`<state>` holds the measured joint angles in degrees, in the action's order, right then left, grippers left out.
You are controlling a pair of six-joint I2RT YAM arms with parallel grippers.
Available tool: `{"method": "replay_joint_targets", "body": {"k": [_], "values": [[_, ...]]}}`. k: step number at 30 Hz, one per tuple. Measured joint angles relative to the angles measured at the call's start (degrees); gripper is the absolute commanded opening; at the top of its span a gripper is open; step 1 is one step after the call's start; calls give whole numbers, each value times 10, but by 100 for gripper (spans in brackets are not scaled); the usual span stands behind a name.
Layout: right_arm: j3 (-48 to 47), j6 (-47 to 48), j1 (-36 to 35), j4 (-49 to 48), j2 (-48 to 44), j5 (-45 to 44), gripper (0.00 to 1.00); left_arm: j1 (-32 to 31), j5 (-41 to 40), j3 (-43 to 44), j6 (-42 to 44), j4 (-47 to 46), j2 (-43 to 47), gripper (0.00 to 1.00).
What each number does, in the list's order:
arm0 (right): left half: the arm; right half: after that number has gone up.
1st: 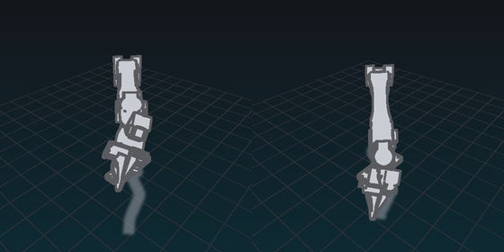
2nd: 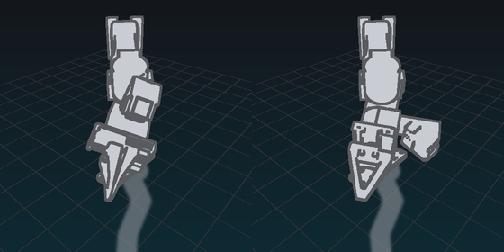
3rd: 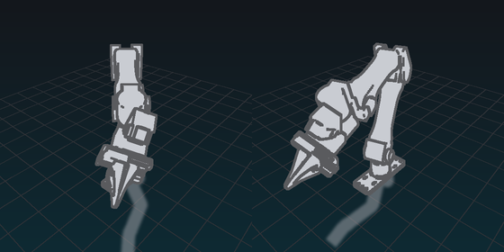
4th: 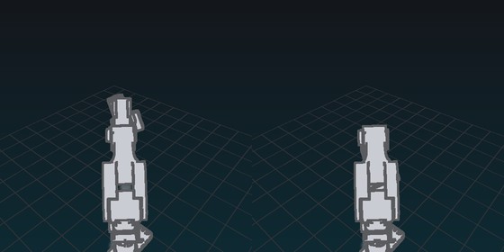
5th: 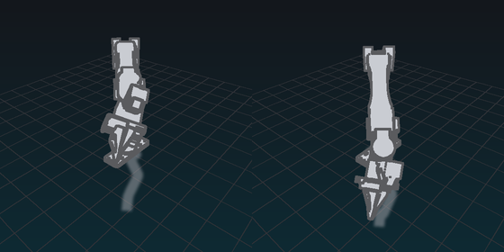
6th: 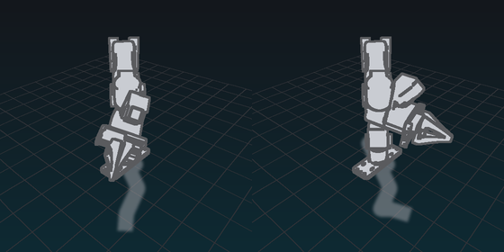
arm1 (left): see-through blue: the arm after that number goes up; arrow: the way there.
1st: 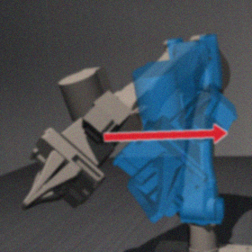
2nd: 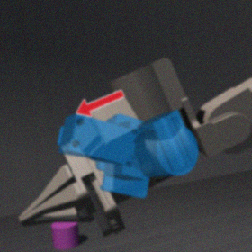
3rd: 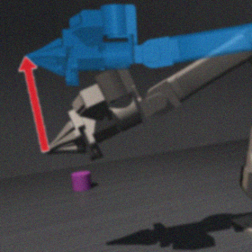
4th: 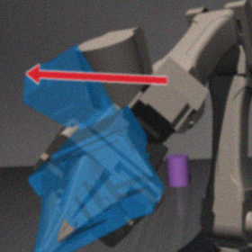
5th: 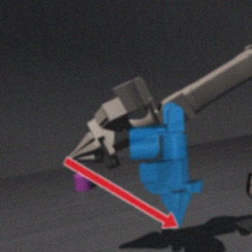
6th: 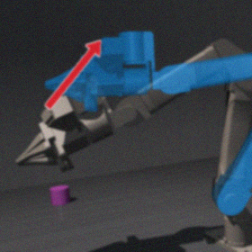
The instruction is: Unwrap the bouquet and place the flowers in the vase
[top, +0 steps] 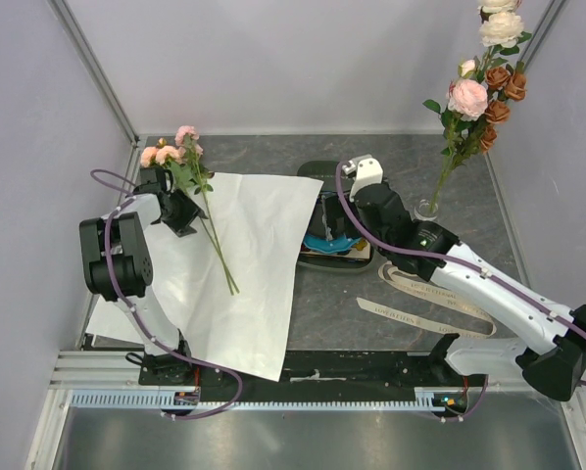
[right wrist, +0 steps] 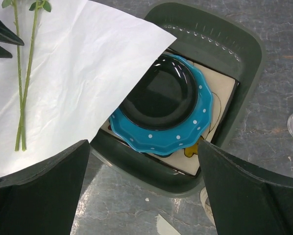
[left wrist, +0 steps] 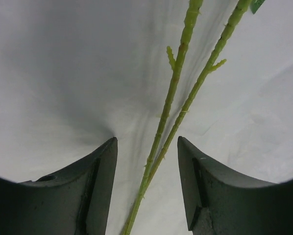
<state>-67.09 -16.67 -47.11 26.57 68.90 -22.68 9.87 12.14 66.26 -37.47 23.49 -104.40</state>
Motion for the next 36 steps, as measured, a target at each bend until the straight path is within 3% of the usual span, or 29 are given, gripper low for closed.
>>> {"method": "replay_joint_targets", "body": {"k": [5,7,11,14,21,25,30,36], "values": [[5,-3,0,-4,-5,2,98,-1,20,-7,-2,-28,-19,53],[10,-6,0,-8,-13,2,98,-1,29,-12,-4,-40,-19,40],[23,-12,0,-11,-30,2,98,-1,66,-18,-14,-64,-35,26],[29,-14,0,-12,-38,2,98,0,84,-22,-17,-75,-39,3],[29,-33,0,-13,-39,-8,98,8,112,-35,-18,-88,-8,2],[32,-71,0,-23,-47,-16,98,12,126,-49,-15,-95,101,2],[34,-99,0,-53,-67,-14,98,7,191,-83,-15,-179,255,2],[12,-132,12,-87,-61,65,98,-90,331,-102,-6,-306,304,2]]}}
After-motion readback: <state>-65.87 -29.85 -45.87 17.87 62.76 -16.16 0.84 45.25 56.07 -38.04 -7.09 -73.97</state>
